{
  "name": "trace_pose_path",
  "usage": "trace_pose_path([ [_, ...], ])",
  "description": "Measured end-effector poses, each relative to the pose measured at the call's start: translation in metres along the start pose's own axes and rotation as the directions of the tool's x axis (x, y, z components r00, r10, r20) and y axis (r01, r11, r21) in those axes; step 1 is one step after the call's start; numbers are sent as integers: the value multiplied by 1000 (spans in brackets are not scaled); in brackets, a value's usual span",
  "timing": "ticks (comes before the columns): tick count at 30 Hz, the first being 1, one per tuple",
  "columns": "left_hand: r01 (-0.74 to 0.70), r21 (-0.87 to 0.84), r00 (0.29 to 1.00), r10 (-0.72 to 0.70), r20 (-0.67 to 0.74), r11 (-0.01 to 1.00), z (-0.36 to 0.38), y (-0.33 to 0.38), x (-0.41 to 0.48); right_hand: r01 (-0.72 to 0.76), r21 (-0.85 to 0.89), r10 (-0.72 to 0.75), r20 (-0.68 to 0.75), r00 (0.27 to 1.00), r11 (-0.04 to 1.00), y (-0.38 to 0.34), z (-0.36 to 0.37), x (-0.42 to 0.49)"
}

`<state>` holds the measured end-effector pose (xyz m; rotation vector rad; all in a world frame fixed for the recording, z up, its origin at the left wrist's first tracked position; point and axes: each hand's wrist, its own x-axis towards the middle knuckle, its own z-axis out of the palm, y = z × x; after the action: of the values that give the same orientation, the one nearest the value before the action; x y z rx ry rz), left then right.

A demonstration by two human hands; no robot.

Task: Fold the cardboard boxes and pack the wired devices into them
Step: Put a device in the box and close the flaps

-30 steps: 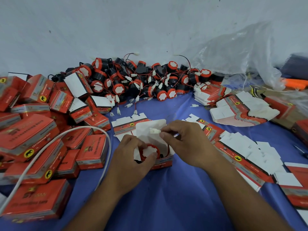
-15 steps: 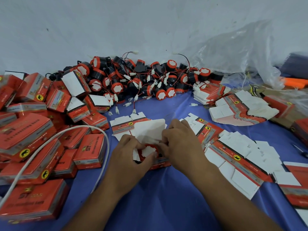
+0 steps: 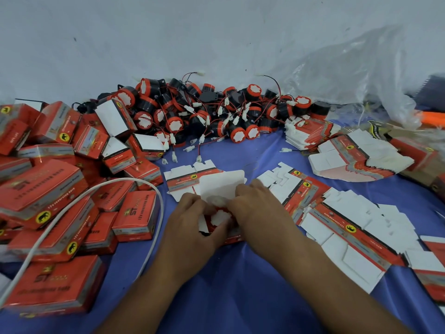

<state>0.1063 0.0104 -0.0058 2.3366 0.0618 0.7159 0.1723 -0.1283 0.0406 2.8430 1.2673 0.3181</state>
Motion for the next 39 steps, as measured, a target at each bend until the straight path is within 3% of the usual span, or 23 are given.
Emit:
trace_pose_path([
  [9,32,-7,999,-33,-36,999,0,-4,-3,60,95,-62,24,998,994,13,-13,-9],
  [14,54,-2,998,-54,-33,999,0,-5,-3,-47,161,50,-13,999,986,17,-7,-2],
  [21,68,-26,997,-68,-25,997,-1,-4,-4,-108,74,113,-64,992,991,15,3,0],
  [25,45,-22,998,-46,-41,999,-1,-4,-4,-22,35,23,-35,999,999,6,2,0],
  [28,35,-32,999,-37,-40,999,0,-2,-4,-48,44,51,-52,997,998,8,1,-1],
  [32,26,-34,999,-28,-36,999,1,-2,-6,-4,-2,4,39,999,1000,7,-2,-3],
  [39,36,-108,999,-35,12,994,1,-8,-4,-31,172,8,131,991,985,15,1,-6],
])
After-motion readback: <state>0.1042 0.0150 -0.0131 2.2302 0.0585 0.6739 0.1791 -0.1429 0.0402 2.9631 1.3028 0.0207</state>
